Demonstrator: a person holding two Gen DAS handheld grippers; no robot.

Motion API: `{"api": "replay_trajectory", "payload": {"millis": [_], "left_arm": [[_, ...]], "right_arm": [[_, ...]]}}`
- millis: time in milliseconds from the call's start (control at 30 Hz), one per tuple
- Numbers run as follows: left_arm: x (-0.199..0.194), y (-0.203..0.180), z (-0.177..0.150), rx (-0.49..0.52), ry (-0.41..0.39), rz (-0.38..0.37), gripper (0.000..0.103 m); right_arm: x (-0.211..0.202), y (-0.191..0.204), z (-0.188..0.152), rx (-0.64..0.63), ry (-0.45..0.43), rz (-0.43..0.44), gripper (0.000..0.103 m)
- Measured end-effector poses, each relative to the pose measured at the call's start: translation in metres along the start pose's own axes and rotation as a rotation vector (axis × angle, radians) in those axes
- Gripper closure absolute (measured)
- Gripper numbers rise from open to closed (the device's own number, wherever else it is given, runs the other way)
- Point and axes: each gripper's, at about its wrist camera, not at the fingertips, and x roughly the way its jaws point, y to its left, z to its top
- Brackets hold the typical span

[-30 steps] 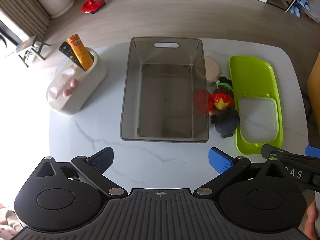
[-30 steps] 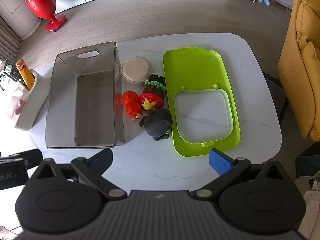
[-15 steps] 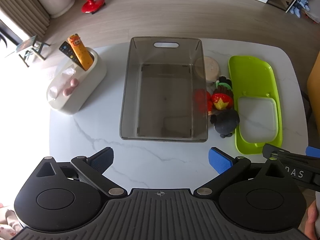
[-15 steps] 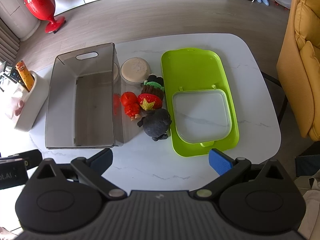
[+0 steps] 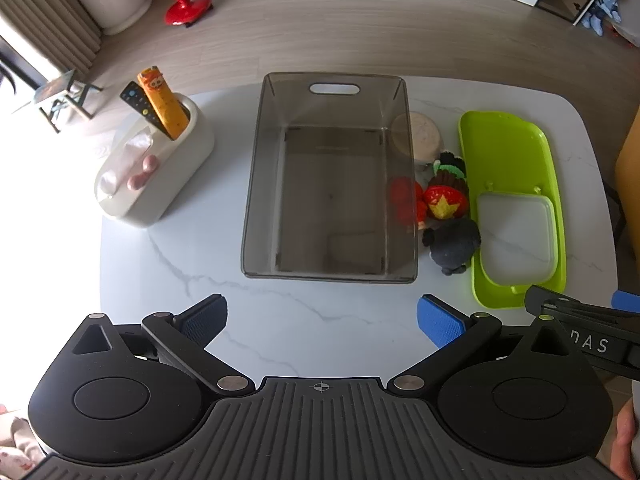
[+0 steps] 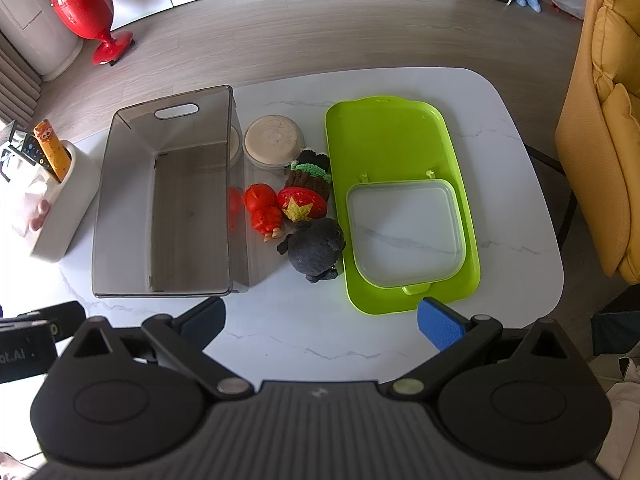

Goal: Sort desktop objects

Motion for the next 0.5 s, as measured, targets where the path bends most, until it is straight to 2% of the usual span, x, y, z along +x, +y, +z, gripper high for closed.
{"api": "replay_trajectory", "payload": {"millis": [500], "left_arm": [[0.007, -0.012, 0.005, 0.009, 0.017, 0.000, 0.000]], "right_arm": [[0.006, -0.007, 0.002, 0.003, 0.007, -0.004, 0.000]]}}
